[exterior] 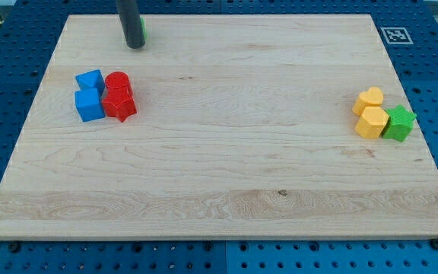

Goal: Slide the green circle to the top left of the board

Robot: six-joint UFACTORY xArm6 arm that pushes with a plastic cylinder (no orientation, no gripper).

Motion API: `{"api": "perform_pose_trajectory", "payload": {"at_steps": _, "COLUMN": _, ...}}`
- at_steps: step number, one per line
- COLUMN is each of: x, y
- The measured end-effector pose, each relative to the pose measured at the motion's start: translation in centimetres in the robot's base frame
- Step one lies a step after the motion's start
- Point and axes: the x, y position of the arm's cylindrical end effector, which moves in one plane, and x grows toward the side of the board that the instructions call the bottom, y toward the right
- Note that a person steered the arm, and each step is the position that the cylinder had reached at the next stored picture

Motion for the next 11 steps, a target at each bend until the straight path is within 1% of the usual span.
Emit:
{"api": "perform_pose_trajectory", "payload": {"at_steps": 1, "x": 0.0, "y": 5.2}}
{"api": "perform_pose_trajectory", "payload": {"at_steps": 3, "x": -0.7, "y": 0.2}}
{"api": "perform_pose_trajectory", "payload": {"at_steps": 4, "x": -0.6, "y": 5.8}}
{"api": "perform_pose_trajectory", "payload": {"at_steps": 5, "x": -3.0, "y": 4.9}}
{"api": "perform_pose_trajectory", "payload": {"at_steps": 6, "x": -4.3, "y": 0.8}}
{"api": "perform_pose_trajectory", "payload": {"at_steps": 7, "x": -4.2, "y": -1.0}}
{"api": "perform_pose_trajectory", "payload": {"at_steps": 8, "x": -2.6, "y": 1.3}}
{"api": "perform_pose_trajectory", "payload": {"at_steps": 9, "x": -2.1, "y": -0.2}}
{"api": "perform_pose_trajectory", "payload": {"at_steps": 10, "x": -1.1, "y": -3.0}}
{"api": "perform_pose_trajectory", "payload": {"at_steps": 11, "x": 0.2, "y": -3.1}}
